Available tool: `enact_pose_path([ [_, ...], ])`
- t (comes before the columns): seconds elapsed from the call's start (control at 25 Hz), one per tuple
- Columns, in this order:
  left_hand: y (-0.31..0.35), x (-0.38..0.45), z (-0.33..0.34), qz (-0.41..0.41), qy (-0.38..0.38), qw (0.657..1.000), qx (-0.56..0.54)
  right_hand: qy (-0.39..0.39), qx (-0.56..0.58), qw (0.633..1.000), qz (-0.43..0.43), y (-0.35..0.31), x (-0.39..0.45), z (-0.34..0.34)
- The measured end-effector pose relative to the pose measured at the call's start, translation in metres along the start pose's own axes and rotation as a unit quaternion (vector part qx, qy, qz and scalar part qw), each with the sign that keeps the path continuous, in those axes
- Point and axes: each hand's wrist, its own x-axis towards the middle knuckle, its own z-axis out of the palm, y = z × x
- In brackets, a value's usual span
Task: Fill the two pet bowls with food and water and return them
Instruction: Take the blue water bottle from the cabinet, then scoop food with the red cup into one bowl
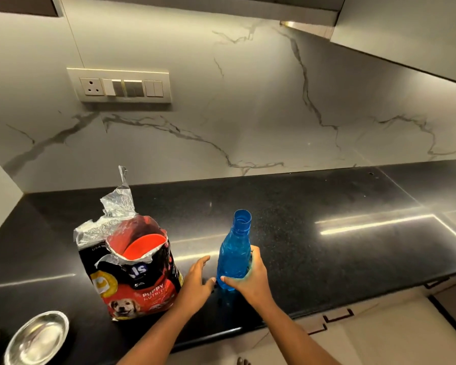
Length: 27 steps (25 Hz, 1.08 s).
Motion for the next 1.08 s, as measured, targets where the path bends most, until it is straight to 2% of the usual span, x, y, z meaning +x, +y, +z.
enact_pose_path([
  [0.32,-0.008,0.000,0.004,-0.012,0.006,1.000,0.008,0.010,0.000,1.000,-0.007,0.011,-0.002,0.004],
  [0.48,-0.005,-0.010,-0.004,0.009,0.015,1.000,0.007,0.009,-0.023,0.999,0.020,0.017,-0.010,0.008],
  [0.72,-0.005,-0.035,-0.022,0.039,0.003,0.999,0.011,0.093,-0.061,0.993,0.045,0.012,-0.041,0.013],
  [0.88,0.015,-0.053,-0.035,0.083,0.002,0.996,-0.018,0.170,-0.038,0.985,0.013,-0.010,-0.062,0.013],
  [1.08,0.050,-0.083,-0.068,0.167,0.034,0.985,-0.019,0.185,0.039,0.978,-0.090,-0.066,-0.073,0.023],
])
